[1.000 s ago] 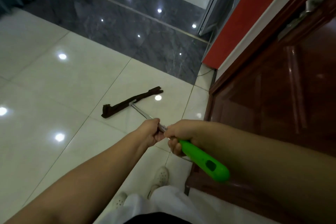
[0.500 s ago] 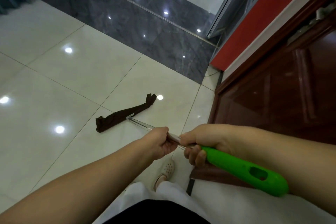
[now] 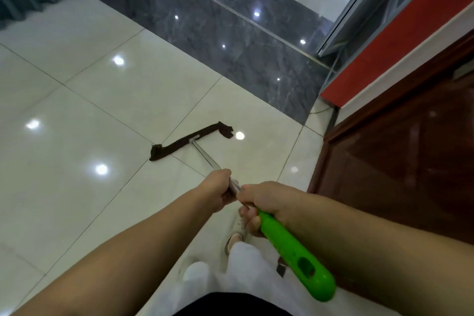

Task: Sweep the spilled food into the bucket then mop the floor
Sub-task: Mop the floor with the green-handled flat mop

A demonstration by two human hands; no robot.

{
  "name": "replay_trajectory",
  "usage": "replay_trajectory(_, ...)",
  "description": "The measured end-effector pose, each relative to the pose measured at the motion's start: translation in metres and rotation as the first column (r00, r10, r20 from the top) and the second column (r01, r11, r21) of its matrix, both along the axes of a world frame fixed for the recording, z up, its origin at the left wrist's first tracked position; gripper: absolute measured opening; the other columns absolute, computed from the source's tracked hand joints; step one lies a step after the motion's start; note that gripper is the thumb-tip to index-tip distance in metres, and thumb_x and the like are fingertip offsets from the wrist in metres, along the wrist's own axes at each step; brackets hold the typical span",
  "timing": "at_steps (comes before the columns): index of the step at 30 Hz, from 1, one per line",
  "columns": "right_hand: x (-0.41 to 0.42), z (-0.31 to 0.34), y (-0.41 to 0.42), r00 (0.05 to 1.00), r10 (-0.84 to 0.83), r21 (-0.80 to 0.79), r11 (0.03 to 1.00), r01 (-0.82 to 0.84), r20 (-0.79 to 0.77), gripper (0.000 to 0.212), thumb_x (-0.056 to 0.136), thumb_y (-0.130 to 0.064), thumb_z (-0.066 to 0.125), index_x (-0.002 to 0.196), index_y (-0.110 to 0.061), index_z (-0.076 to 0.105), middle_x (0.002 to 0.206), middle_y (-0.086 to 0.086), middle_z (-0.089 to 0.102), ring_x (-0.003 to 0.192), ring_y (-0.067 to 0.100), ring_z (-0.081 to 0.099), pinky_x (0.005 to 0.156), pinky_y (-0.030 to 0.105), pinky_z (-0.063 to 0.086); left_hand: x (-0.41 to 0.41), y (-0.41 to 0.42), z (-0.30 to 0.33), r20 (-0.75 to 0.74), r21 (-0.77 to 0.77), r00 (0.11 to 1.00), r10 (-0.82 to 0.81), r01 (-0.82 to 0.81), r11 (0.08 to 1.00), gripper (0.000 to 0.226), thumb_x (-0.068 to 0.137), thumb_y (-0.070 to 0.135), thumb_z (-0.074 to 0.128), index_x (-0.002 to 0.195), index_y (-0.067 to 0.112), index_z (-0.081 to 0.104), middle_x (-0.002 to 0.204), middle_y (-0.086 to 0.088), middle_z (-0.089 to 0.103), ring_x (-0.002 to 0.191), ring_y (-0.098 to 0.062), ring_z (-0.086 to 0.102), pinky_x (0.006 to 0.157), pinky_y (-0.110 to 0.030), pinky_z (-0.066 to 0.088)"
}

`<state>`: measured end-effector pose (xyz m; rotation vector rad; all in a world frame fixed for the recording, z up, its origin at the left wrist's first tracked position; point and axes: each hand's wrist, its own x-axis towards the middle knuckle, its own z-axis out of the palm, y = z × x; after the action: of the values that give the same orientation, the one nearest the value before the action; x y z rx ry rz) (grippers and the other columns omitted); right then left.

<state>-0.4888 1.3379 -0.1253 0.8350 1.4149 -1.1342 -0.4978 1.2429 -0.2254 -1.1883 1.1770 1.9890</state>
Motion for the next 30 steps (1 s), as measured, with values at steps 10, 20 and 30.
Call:
replay_trajectory(10,-0.159,-0.041,-0.003,0.999,0.048,-0.121,0.992,-0.046,0.016,0.005,0.096,-0.008,0.043,0.094,-0.012,0.046,0.058,0.002,0.037,0.029,0.006,0.034,0.028,0.01,0.029,-0.149,-0.01,-0.012,0.02,-0.098,0.998,0.054,-0.052,0.994,0.022,0.102,0.017,0.037,0.081,0.009,0.042,0.074,-0.007,0.049,0.06,-0.015,0.051,0.047,-0.025,0.046)
replay_trajectory(20,-0.284,-0.067,0.004,0.977,0.213,-0.13,0.969,-0.211,0.009,0.012,0.095,-0.008,0.043,0.086,-0.014,0.048,0.052,0.001,0.037,0.029,0.007,0.035,0.03,0.011,0.03,-0.264,0.001,-0.029,0.008,-0.139,0.978,0.209,-0.205,0.969,0.02,0.102,0.02,0.037,0.118,0.009,0.042,0.076,-0.005,0.051,0.062,-0.014,0.051,0.047,-0.024,0.048)
replay_trajectory(30,-0.296,-0.019,0.059,0.958,0.287,-0.117,0.952,-0.283,0.021,0.009,0.099,-0.009,0.04,0.101,-0.017,0.046,0.061,0.002,0.035,0.03,0.005,0.033,0.029,0.01,0.028,-0.263,0.048,-0.016,0.045,0.011,0.96,0.276,-0.277,0.961,0.025,0.101,0.016,0.035,0.079,0.007,0.042,0.068,-0.007,0.047,0.054,-0.017,0.054,0.031,-0.019,0.047)
